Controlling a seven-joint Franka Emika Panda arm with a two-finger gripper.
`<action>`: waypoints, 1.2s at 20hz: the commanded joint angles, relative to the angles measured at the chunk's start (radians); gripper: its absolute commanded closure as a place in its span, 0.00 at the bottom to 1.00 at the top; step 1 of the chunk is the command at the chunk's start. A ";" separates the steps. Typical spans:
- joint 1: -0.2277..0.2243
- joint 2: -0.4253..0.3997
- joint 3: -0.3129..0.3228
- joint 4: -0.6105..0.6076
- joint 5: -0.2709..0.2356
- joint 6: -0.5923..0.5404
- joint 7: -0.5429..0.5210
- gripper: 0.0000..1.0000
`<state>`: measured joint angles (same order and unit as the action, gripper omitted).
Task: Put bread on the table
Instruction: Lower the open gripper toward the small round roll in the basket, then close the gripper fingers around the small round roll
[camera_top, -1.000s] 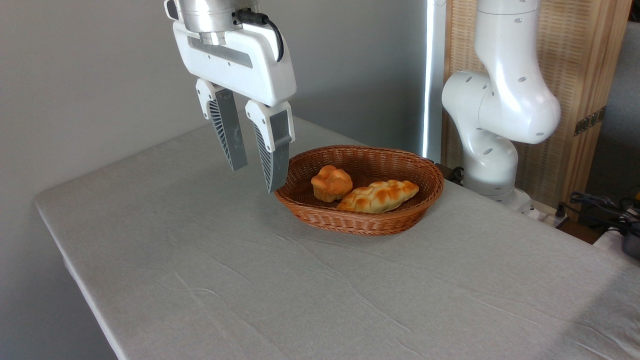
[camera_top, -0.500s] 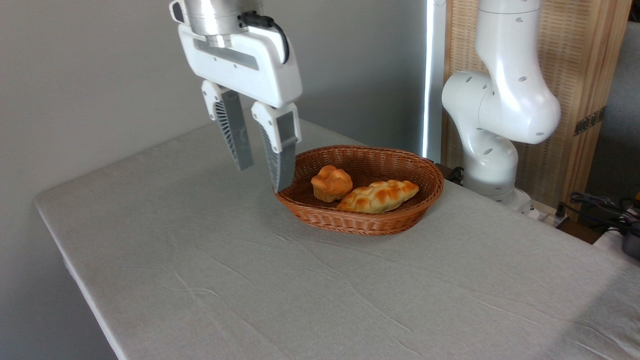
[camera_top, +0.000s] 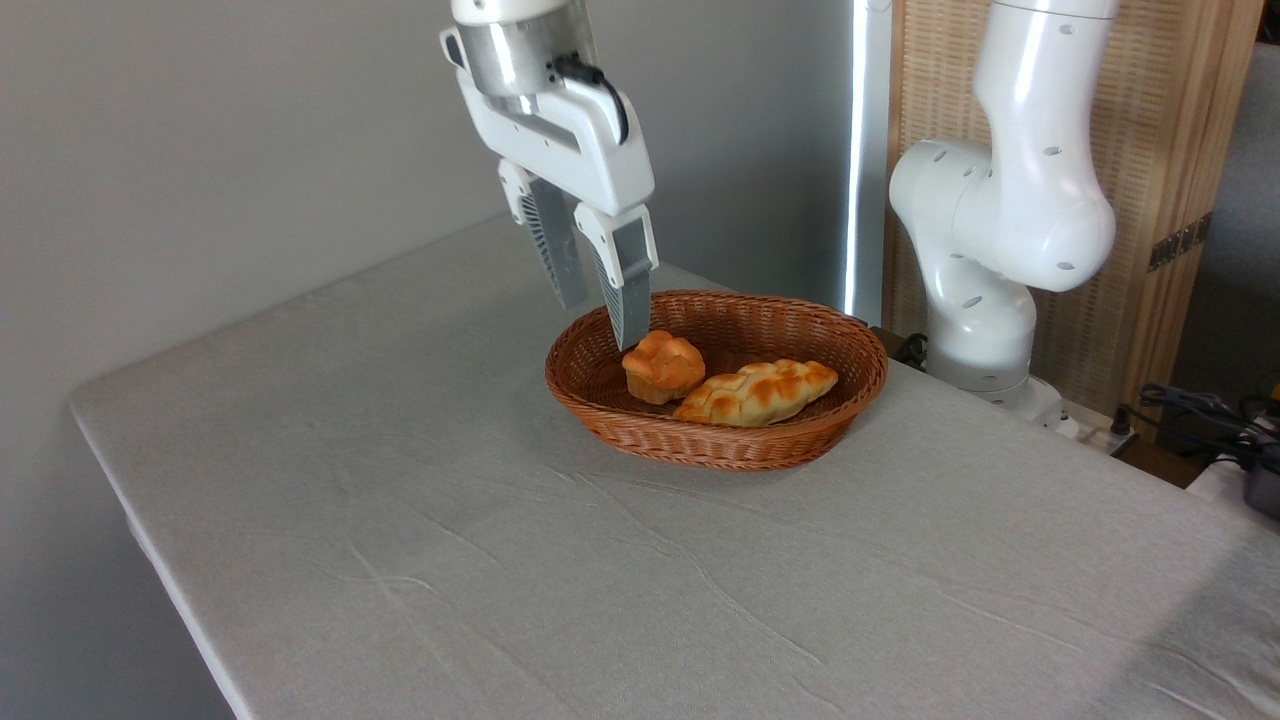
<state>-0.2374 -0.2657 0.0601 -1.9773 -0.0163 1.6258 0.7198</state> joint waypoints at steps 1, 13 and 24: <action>-0.065 -0.059 0.014 -0.121 -0.014 0.069 0.012 0.00; -0.204 -0.053 -0.003 -0.259 -0.017 0.123 0.018 0.00; -0.215 -0.037 -0.072 -0.347 -0.027 0.160 0.020 0.00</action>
<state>-0.4515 -0.3013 -0.0191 -2.2917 -0.0215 1.7591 0.7205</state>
